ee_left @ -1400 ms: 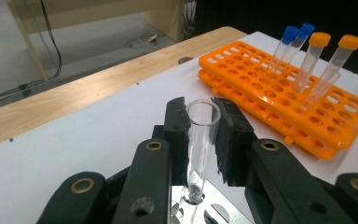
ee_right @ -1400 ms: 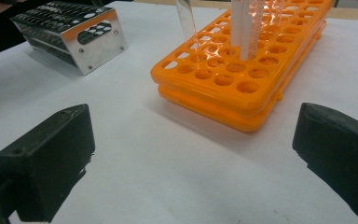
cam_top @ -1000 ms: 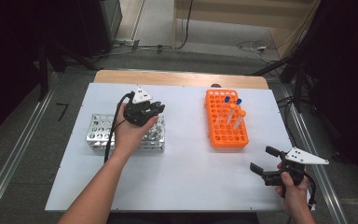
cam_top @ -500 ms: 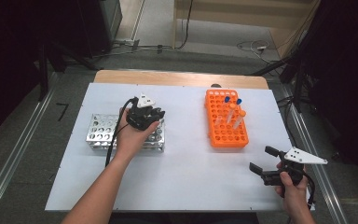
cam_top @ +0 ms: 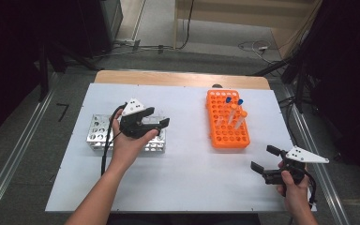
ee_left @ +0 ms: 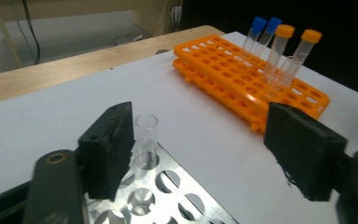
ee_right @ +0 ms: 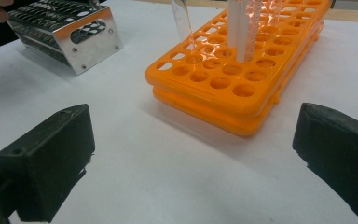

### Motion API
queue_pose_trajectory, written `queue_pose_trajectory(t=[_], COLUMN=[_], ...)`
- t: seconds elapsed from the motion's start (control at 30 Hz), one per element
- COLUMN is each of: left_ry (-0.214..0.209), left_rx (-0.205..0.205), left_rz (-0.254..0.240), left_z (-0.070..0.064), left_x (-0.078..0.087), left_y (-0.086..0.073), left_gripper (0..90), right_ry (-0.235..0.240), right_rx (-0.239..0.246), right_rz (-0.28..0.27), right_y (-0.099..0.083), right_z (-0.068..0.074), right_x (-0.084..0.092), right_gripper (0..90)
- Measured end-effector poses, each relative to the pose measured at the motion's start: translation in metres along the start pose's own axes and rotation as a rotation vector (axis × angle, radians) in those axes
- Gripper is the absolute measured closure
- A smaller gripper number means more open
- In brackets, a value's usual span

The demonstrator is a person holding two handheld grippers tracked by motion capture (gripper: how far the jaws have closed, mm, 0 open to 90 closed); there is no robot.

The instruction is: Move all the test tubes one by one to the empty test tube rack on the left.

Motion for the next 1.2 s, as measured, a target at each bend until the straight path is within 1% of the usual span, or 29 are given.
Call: queue_pose_trajectory(t=[0.1,0.2,0.33,0.5,0.6,0.67,0.73,0.8,0.9,1.03,1.1,1.17,1.2], left_ry=[-0.022,-0.035,-0.049,-0.051,-0.05,-0.043,-0.047,-0.045,-0.045,-0.046,-0.048,-0.045,-0.043], left_rx=[0.005,0.015,0.025,0.029,0.032,0.033,0.038,0.034,0.039,0.048,0.052,0.05,0.052], left_rz=[-0.018,-0.04,-0.057,-0.066,-0.078,-0.085,-0.093,-0.096,-0.109,-0.1,-0.099,-0.094,-0.095], left_z=[-0.009,-0.014,-0.021,-0.028,-0.031,-0.031,-0.032,-0.033,-0.034,-0.034,-0.035,-0.035,-0.034], left_x=[0.011,0.02,0.032,0.046,0.052,0.057,0.06,0.064,0.068,0.068,0.068,0.068,0.068], left_y=[-0.007,-0.013,-0.023,-0.039,-0.045,-0.05,-0.054,-0.057,-0.062,-0.07,-0.072,-0.072,-0.073], left_gripper=[14.6,9.8,2.1,0.0,0.0,0.0,0.0,0.0,0.0,0.0,0.0,0.0,0.0], right_ry=[0.001,0.003,0.006,0.005,-0.017,-0.027,-0.038,-0.045,-0.043,-0.051,-0.058,-0.047,-0.036], right_rx=[0.003,0.009,0.008,0.012,0.007,-0.004,-0.005,-0.003,-0.012,-0.02,-0.027,-0.043,-0.036], right_rz=[0.004,0.002,-0.003,-0.001,0.001,-0.004,-0.005,-0.003,0.0,0.0,0.005,0.003,0.003], right_y=[0.002,0.004,0.008,0.014,0.018,0.023,0.027,0.032,0.038,0.048,0.051,0.055,0.059], right_z=[0.002,0.003,0.004,0.006,0.005,0.003,0.001,-0.002,-0.006,-0.011,-0.013,-0.013,-0.009], right_x=[-0.002,-0.003,-0.005,-0.009,-0.012,-0.014,-0.017,-0.02,-0.025,-0.035,-0.041,-0.046,-0.052], right_gripper=[0.0,0.0,0.0,0.0,0.0,0.0,0.0,0.0,0.2,5.5,10.6,14.8,21.3])
Point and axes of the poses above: each handheld gripper's, and its own axes: x roughly backward along the jaws, y roughly out of its top, z roughly to its left, the point moved 7 cm from there along -x, roughly forward along the jaws, and after that the axes turned 8 degrees about z, right-handed, at the moved point
